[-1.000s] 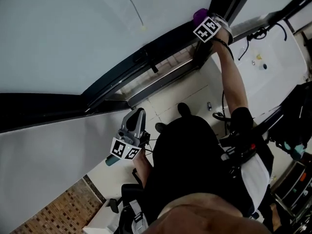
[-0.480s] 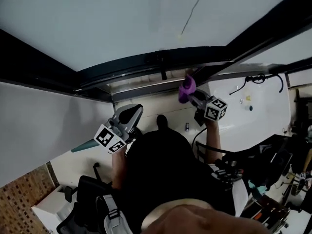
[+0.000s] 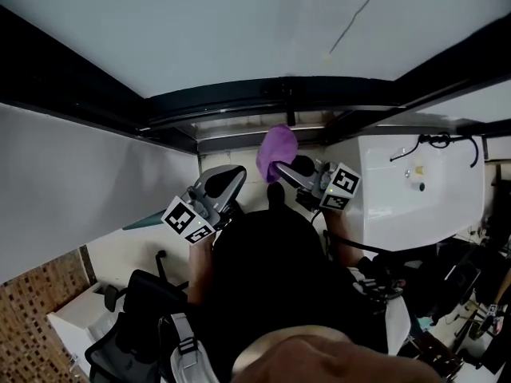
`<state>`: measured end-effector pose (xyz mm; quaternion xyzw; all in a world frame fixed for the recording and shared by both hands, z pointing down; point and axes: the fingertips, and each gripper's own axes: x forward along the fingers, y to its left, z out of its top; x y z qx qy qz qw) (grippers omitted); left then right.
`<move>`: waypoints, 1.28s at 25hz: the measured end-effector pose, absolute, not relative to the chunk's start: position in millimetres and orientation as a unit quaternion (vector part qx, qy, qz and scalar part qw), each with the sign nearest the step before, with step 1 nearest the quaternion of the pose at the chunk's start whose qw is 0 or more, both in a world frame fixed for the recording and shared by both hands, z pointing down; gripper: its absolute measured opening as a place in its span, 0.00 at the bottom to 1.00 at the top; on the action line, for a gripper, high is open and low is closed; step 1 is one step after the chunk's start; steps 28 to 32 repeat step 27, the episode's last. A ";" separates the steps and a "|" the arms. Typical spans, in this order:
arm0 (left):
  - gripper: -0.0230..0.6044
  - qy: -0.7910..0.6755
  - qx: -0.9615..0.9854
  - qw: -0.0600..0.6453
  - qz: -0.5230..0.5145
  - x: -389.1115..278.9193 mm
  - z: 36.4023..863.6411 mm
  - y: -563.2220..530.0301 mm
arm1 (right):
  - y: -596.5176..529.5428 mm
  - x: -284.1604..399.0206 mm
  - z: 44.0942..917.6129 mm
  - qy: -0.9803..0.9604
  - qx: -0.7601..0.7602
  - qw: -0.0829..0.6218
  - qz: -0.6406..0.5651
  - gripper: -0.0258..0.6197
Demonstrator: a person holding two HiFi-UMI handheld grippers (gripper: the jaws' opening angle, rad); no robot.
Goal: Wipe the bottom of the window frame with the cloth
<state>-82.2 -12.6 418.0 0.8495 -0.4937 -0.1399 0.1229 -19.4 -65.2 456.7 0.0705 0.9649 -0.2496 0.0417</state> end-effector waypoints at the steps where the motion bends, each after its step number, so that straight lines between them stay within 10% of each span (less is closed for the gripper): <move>1: 0.04 -0.498 0.847 0.120 -0.142 -84.2 416.4 -11.3 | -63.0 -20.9 452.0 0.966 0.076 0.048 -0.243 0.14; 32: 0.04 -0.558 0.814 0.091 -0.132 -17.5 402.2 -39.6 | -80.8 54.1 416.6 0.957 0.191 0.112 -0.188 0.14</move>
